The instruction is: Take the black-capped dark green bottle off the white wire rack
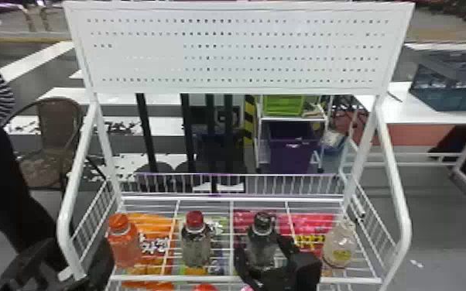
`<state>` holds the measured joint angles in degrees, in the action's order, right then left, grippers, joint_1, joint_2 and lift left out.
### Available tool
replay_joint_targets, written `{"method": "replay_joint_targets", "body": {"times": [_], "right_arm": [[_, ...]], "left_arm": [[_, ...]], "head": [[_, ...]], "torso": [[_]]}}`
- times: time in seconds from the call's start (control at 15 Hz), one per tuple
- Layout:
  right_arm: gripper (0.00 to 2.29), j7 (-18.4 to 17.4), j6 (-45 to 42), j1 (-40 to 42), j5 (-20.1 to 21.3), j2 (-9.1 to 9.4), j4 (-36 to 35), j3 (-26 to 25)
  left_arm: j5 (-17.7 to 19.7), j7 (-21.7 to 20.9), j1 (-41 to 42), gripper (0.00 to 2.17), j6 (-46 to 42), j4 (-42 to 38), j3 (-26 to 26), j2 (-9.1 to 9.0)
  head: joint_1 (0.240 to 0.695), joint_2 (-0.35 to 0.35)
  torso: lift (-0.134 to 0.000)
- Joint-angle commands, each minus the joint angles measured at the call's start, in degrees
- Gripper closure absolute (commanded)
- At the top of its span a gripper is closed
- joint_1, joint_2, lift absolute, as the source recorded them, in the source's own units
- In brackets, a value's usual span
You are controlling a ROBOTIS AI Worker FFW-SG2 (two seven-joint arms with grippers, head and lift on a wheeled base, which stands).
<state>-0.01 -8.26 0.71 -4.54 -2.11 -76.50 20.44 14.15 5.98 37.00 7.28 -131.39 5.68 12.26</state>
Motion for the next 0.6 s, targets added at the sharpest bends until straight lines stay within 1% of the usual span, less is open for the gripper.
{"method": "replay_joint_targets", "body": {"times": [0.0,0.07,0.13,0.2,0.33,0.47,0.53], "right_arm": [[0.57,-0.6,0.8,-1.1,0.1,0.0,1.0,0.0],[1.0,-2.1,0.8,-1.2,0.1,-0.17,1.0,0.1],[1.23,-2.5,0.8,-1.1,0.1,-0.44,0.8,0.0],[1.3,-2.6,1.2,-0.7,0.0,-0.88,0.1,-0.1],[1.3,-3.2,2.1,1.0,-0.2,-1.58,-2.9,-0.2],[1.29,-3.2,5.4,4.2,-0.6,-2.9,-10.2,-0.5],[1.29,-3.2,8.6,6.3,-0.6,-4.31,-15.7,-0.6]], "left_arm": [[0.0,0.0,0.0,0.14,0.2,-0.1,0.0,0.04],[0.0,0.0,-0.2,0.14,0.8,-0.2,0.0,0.04],[0.1,0.0,-0.3,0.14,0.9,-0.2,0.0,-0.05],[0.1,0.1,-0.6,0.14,2.0,-0.4,-0.1,-0.05],[0.1,0.1,-1.0,0.14,2.2,-0.4,-0.2,-0.13],[0.1,0.1,-1.2,0.14,2.7,-0.5,-0.3,-0.13],[0.1,0.1,-1.2,0.14,2.7,-0.5,-0.3,-0.13]], "head": [[0.499,0.0],[0.499,0.0],[0.499,0.0],[0.499,0.0],[0.499,0.0],[0.499,0.0],[0.499,0.0]], "torso": [[0.0],[0.0],[0.0],[0.0],[0.0],[0.0],[0.0]]}}
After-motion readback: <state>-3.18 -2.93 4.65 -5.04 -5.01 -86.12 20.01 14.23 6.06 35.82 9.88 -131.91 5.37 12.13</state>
